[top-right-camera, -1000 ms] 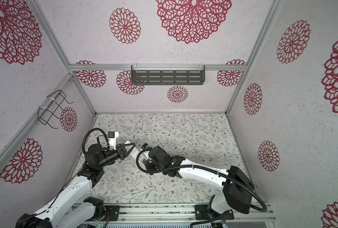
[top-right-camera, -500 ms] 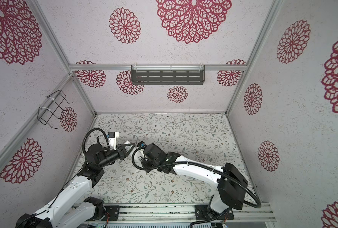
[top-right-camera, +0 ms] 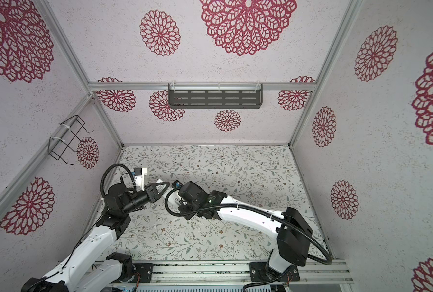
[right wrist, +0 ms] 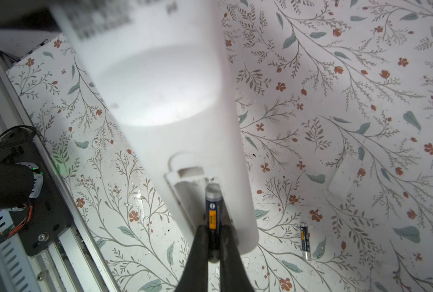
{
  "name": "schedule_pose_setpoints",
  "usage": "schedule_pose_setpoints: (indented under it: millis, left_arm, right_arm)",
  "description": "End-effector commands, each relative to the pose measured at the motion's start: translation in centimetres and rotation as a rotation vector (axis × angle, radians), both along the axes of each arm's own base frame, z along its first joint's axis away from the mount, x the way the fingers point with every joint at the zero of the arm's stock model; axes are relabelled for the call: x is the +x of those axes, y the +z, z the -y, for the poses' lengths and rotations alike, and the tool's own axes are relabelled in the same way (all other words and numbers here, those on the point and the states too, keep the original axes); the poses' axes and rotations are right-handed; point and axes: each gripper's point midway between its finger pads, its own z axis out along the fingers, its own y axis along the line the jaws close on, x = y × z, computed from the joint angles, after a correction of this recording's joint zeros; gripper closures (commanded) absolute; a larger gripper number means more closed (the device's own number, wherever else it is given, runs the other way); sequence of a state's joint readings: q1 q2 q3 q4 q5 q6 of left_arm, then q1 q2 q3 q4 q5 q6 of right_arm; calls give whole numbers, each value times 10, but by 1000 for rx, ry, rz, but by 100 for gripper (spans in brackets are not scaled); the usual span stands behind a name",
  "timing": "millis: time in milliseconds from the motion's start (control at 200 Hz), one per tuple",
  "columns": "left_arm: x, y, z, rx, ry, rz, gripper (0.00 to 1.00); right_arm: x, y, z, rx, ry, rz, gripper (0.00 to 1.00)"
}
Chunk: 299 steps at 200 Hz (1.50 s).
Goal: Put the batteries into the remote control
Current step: 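Align the battery with the compartment slot beneath the remote held by the left gripper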
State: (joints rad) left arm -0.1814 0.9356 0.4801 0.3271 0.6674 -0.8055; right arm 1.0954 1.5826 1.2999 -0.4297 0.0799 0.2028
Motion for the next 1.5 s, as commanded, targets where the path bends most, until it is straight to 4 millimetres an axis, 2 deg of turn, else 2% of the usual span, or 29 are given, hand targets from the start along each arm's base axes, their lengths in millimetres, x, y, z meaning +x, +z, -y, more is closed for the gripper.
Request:
schedule_pose_setpoints:
  millis: [0,235,740,1491]
  left_arm:
    - [-13,31,11,-85,-105,51,100]
    - [-17,33,14,-122,-154,28,100]
    - [-17,32,10,-182,-193,-38,100]
    - [-15,32,9,-259,-240,-70,100]
  right_arm:
    - [16,-3,17,-91,-58,54,93]
    - [21,0,14,-122,-47,80,93]
    - [31,8,4,-158,-3,146,93]
    - [48,0,-15,-166,61,286,96]
